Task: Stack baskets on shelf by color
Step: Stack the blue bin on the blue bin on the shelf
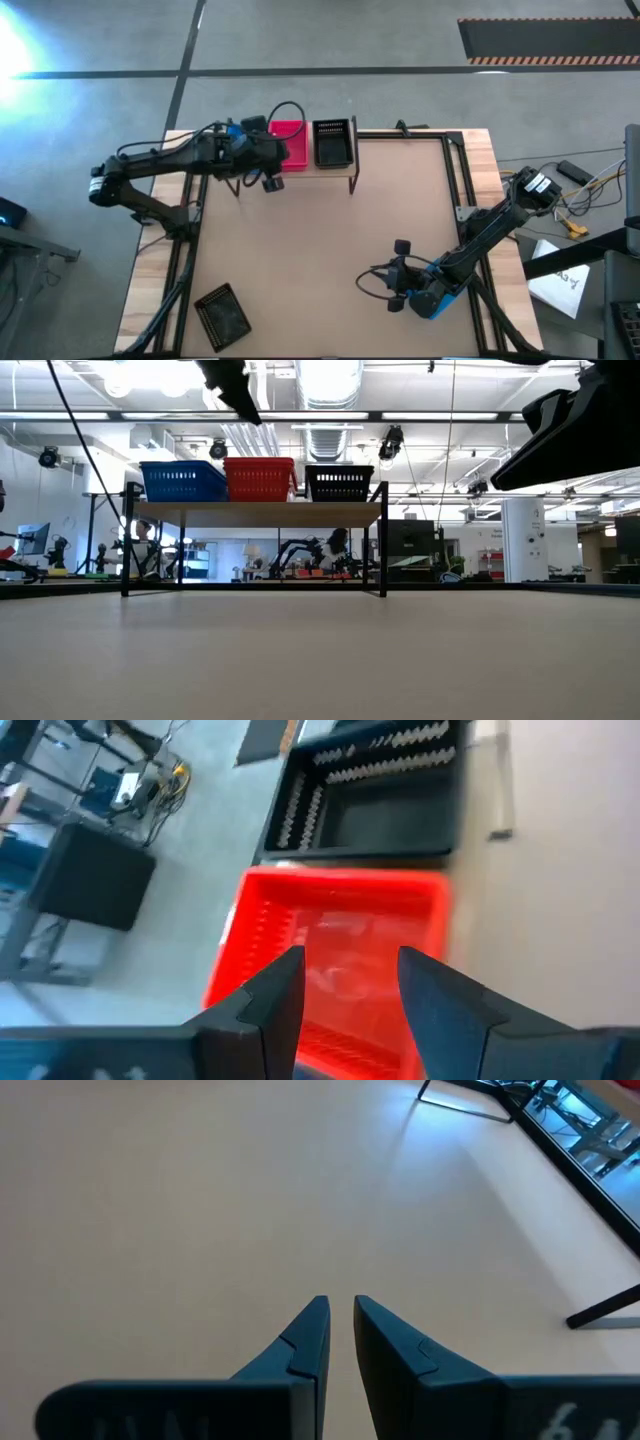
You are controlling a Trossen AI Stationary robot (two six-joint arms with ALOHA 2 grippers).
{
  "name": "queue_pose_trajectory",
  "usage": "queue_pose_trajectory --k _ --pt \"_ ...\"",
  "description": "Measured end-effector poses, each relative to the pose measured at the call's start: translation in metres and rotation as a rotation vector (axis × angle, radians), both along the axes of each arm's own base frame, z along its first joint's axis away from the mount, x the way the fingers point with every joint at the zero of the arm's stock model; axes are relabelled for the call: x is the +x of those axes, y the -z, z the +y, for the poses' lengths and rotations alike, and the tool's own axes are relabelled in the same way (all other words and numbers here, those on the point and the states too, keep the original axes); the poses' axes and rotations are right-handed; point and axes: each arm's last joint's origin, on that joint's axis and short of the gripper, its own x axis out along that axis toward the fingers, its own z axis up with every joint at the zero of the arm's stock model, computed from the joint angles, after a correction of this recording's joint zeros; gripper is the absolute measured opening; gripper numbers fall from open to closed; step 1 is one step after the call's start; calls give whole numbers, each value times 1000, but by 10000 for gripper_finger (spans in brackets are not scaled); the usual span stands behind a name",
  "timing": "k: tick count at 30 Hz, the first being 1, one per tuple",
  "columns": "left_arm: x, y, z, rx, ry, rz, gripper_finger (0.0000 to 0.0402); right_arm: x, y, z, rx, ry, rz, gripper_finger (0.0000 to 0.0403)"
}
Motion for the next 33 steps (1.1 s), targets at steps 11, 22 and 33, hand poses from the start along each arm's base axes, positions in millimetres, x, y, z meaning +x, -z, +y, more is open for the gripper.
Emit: queue_pose_trajectory --k 11,22,33 --pt "-13 20 -86 -183 185 -123 145 -2 5 -3 93 62 -18 43" --pt "2 102 -162 -280 422 -354 145 -24 -53 -2 425 195 287 43" --pt "15 168 -174 -313 444 -472 145 -48 -65 38 704 316 533 131"
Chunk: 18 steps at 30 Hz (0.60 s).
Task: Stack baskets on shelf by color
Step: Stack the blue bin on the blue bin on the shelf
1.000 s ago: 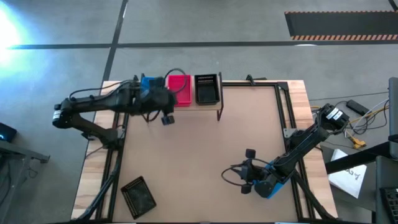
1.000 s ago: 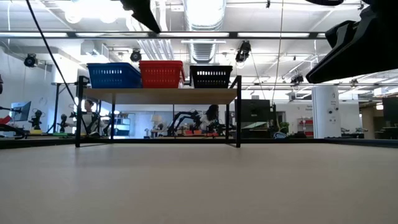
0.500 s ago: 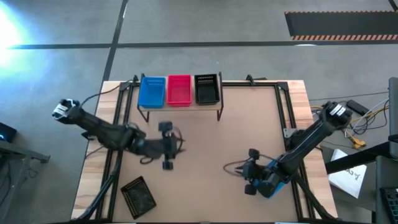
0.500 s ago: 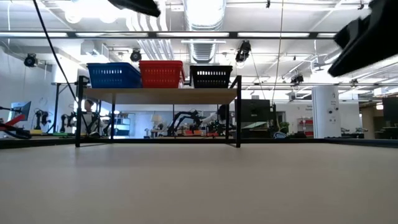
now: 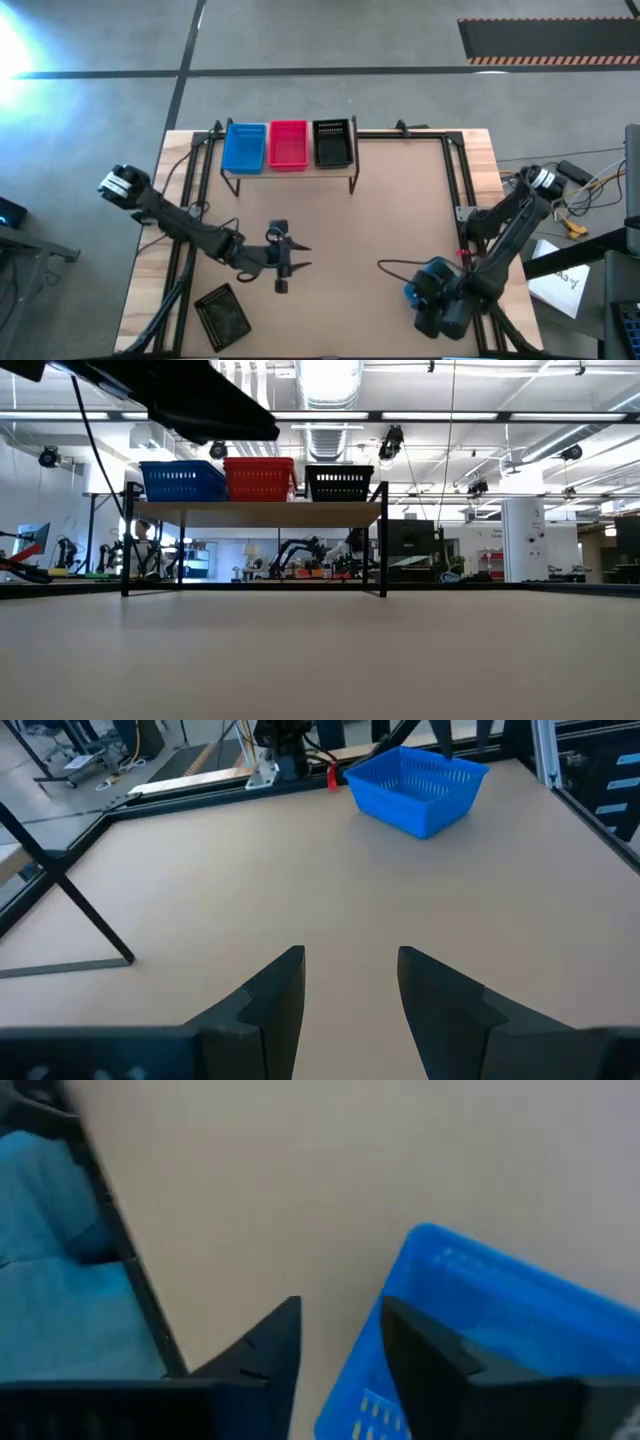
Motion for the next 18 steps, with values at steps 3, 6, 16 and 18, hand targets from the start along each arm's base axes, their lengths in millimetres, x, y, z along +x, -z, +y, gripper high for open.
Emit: queue_pose_trajectory --k 3,6,16,18 --pt "3 6 -1 6 -1 12 145 0 9 5 -47 75 67 167" --pt "5 9 -2 12 -1 24 145 2 20 8 -110 127 139 189" --pt "6 9 -3 11 -1 22 145 10 43 19 -156 96 260 159" --pt "6 9 -3 12 -1 23 145 10 44 19 -154 77 271 139"
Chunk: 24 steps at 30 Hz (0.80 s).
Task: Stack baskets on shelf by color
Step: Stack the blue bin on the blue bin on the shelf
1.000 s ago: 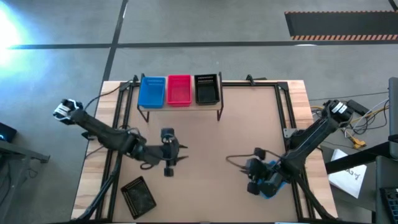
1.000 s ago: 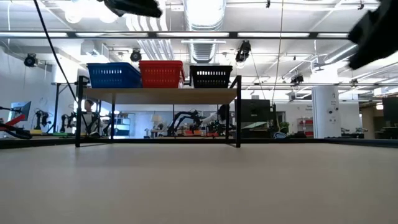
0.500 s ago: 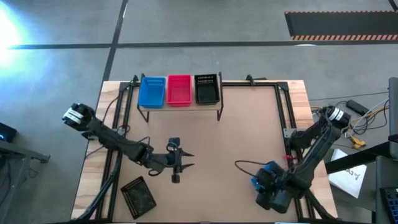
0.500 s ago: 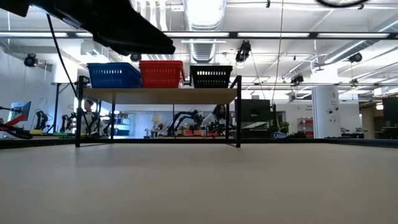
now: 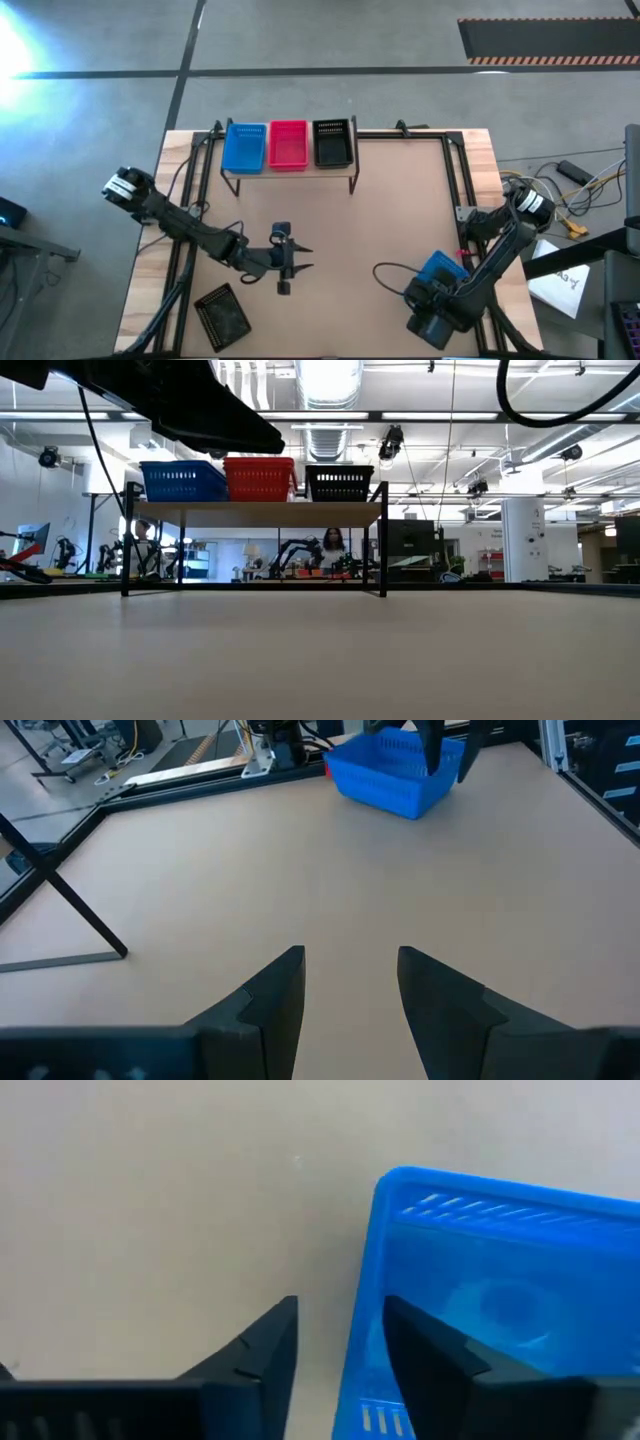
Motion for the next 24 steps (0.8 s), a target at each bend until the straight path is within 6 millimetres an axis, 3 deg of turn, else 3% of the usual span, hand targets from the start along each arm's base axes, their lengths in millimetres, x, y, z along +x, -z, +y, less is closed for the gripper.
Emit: queue_pose_trajectory --k 5,12,16,20,24 --pt "0 0 0 0 0 0 145 -3 1 -4 -7 -5 7 100" --pt "0 0 0 0 0 0 145 -8 11 -12 -74 -72 62 100" --pt "0 0 0 0 0 0 145 -5 15 -11 -85 -159 67 71" --pt "2 -8 -6 1 10 -22 145 4 14 -13 -102 -247 44 19" --pt "0 -23 -20 78 7 -66 145 30 10 -23 -131 -325 -48 11"
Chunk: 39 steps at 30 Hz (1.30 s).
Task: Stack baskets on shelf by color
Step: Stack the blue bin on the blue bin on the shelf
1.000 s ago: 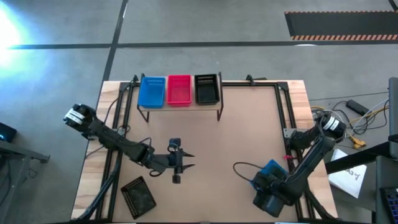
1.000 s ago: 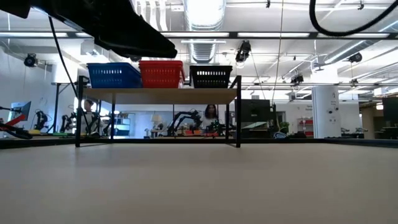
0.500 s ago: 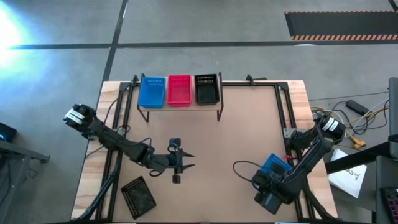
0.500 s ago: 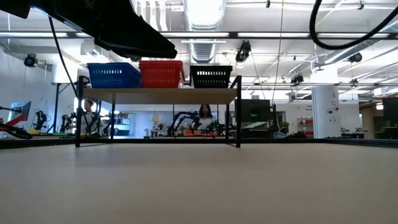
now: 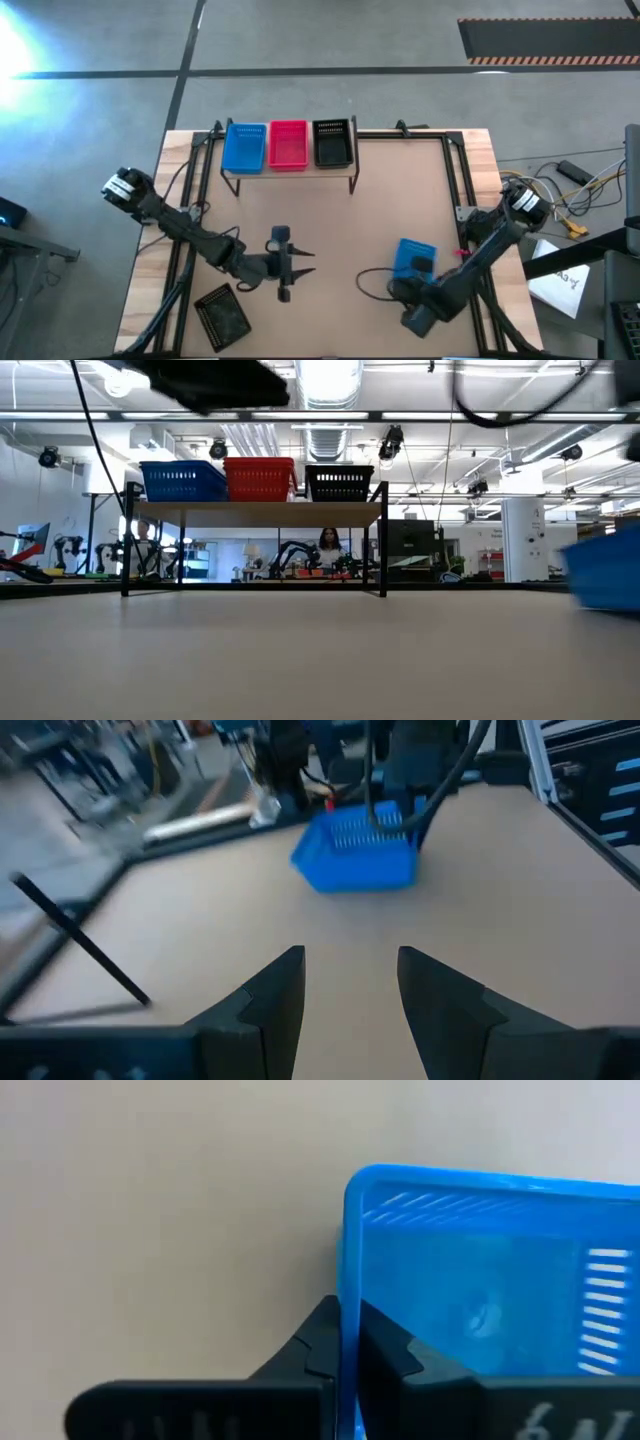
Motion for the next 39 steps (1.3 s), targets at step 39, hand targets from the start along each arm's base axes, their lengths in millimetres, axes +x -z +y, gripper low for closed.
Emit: queue_pose_trajectory --k 39 --pt "-56 -7 -35 -34 -159 -7 145 237 9 -77 40 -332 -733 95"
